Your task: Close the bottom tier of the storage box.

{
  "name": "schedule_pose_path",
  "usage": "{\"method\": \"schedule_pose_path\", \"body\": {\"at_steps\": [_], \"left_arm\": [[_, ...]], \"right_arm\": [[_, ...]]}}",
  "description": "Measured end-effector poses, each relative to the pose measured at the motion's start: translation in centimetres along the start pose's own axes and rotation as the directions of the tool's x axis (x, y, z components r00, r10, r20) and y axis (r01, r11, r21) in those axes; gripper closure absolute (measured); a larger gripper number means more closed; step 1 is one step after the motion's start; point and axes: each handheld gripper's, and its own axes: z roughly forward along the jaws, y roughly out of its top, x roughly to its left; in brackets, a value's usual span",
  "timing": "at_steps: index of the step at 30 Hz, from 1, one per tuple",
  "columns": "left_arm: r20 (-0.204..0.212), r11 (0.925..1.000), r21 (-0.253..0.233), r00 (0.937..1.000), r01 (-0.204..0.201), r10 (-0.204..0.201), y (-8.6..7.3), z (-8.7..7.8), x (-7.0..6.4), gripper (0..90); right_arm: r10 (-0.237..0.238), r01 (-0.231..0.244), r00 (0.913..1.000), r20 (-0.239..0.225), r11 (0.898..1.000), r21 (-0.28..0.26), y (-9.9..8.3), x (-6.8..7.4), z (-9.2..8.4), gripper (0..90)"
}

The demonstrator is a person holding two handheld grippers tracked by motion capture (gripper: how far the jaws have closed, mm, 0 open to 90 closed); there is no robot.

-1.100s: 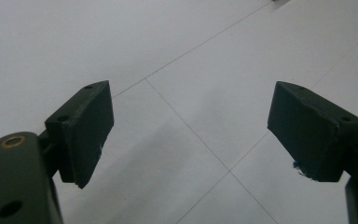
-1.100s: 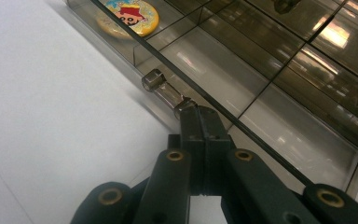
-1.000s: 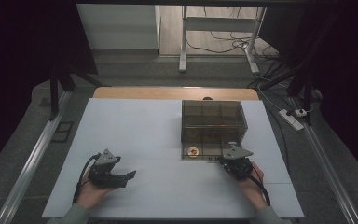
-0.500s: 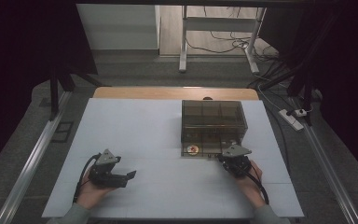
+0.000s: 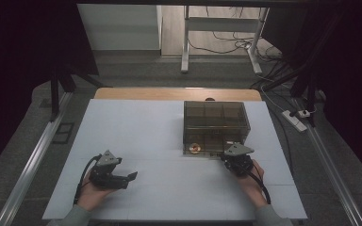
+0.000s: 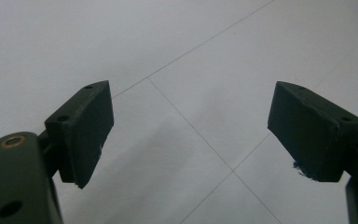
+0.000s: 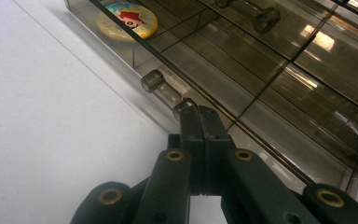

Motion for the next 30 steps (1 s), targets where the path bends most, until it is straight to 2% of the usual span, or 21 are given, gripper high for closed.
{"method": "schedule_pose_path", "body": {"at_steps": [30], "left_arm": [[0.006, 1.0, 0.01, 1.0, 0.001, -0.001, 0.0, 0.2, 0.1, 15.5]], "right_arm": [[0.02, -0.02, 0.9992, 0.036, 1.0, -0.007, 0.4, -1.1, 1.4, 90.0]]}}
